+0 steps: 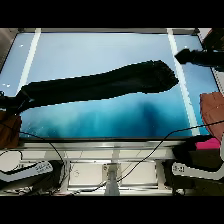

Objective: Fold the clothes and pants, and hang the long-sleeved shirts on hangers.

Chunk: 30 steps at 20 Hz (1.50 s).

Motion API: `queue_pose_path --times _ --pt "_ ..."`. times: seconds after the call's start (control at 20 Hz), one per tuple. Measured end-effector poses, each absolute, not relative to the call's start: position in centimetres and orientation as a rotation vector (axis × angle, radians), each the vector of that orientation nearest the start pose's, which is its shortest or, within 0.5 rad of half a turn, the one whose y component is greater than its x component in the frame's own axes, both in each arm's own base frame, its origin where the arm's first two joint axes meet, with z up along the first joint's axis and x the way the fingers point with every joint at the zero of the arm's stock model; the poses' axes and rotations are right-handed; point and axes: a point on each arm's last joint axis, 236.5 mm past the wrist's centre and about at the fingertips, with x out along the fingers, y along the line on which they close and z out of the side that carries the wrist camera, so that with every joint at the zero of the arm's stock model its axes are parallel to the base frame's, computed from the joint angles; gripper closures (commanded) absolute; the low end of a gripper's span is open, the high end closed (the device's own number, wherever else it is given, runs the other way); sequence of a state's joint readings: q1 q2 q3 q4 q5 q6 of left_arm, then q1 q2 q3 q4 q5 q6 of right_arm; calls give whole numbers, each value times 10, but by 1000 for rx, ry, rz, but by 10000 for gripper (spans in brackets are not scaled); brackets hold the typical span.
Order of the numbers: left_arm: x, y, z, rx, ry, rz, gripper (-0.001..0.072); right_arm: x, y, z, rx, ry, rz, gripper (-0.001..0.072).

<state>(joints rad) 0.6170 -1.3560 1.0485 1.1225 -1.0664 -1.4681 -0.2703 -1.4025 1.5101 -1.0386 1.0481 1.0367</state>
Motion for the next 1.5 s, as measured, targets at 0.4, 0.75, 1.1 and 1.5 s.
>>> queue_pose_path --times 0.4,0.75,1.1,1.5 --pt "362 146 -40 -779 1151 273 6 427 -76 84 49 1142 88 225" --pt "368 156 -64 -866 1149 349 6 420 -82 81 96 1178 29 225" --pt "361 202 -61 -963 1037 479 16 419 -82 81 143 1182 -2 225" --pt "395 259 -4 -875 839 336 124 427 -84 84 149 1146 -18 226"
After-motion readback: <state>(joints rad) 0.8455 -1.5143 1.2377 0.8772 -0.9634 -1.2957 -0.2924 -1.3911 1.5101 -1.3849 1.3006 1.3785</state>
